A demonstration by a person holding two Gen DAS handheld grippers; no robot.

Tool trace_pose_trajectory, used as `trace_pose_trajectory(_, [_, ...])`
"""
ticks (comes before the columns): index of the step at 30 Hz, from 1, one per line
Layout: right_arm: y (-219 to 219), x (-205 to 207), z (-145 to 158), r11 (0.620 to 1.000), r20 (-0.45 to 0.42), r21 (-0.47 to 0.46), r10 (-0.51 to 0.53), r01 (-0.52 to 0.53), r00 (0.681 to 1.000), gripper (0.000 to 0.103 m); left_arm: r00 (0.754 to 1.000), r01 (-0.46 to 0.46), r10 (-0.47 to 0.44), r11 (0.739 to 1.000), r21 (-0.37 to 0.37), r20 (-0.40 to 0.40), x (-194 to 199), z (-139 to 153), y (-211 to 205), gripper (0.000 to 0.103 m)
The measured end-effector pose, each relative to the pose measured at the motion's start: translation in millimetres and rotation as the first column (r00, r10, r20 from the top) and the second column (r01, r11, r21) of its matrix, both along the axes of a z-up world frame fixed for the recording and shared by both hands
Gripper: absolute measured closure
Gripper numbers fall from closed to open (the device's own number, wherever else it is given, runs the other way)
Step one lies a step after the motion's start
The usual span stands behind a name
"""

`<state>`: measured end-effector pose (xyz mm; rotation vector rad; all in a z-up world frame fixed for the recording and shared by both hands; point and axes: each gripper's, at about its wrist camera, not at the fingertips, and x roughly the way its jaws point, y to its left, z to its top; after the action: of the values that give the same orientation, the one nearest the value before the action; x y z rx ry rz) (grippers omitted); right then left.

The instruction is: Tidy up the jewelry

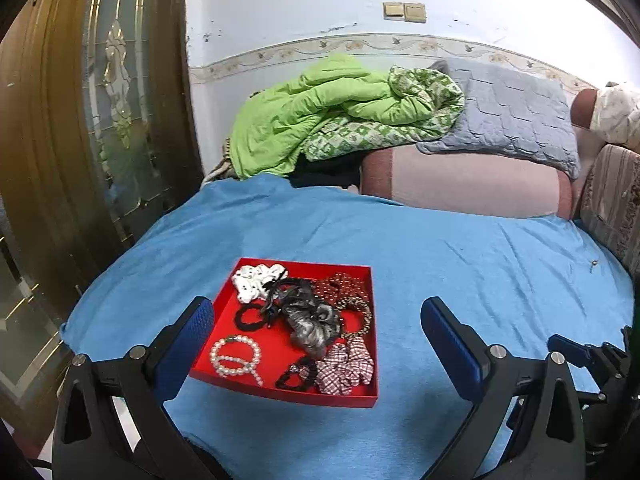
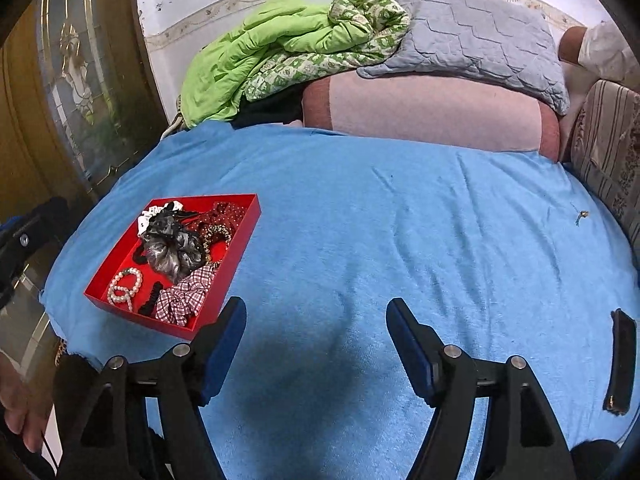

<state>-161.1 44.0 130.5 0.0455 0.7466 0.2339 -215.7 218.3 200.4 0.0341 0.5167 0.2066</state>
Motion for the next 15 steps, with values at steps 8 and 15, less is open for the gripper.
trace_pose_trajectory(8, [14.5,-10.8,3.8,0.998,0.034,-0.053,0.015,-0.013,0.999,0.021,0.997,-0.029,0.027,0.999,-0.027,-0.072,3.7,-11.8,10.4,0.000])
trace_pose_trajectory(15, [25.8,-14.5,0.2,0.996,0.032,-0.089,0.031,-0.028,0.999,0.021,0.992,-0.039,0.035,0.999,-0.031,-0.120,2.0,-26.1,20.3,0.000])
